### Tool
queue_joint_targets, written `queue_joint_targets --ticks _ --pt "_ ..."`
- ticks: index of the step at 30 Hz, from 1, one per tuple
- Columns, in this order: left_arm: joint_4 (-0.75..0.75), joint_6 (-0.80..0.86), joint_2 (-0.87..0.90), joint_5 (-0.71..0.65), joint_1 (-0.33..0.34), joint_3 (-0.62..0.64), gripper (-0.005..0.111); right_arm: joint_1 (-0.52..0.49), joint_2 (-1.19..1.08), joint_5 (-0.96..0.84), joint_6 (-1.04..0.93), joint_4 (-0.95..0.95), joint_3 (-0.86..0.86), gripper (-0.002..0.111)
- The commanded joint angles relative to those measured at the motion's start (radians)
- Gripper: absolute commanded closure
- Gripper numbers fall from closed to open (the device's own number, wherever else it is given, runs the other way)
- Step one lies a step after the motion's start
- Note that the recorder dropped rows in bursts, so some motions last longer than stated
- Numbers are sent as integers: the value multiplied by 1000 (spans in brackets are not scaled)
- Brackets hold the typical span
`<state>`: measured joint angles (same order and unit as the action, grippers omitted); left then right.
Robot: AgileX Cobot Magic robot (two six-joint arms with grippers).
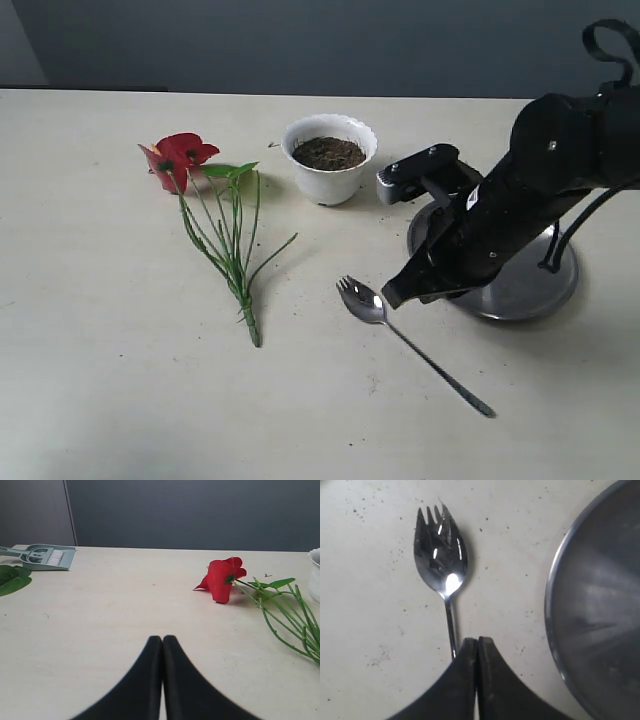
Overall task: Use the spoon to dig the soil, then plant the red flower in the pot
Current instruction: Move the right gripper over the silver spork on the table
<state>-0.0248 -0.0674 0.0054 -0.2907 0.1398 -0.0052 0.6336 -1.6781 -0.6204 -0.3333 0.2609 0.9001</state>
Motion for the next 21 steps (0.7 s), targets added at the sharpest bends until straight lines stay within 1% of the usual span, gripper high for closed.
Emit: queue_joint_targets --ticks 1,8,17,21 --pt "-3 -1 -5 6 -2 5 106 42 -36 7 49 -33 6 109" --pt "-3 -1 -5 6 -2 5 106 67 -71 30 104 -66 6 109" --pt "-3 -1 -5 6 -2 5 106 67 -73 26 44 -66 6 109" --pt "-3 -1 -5 6 -2 5 106 67 -73 26 44 -6 6 109"
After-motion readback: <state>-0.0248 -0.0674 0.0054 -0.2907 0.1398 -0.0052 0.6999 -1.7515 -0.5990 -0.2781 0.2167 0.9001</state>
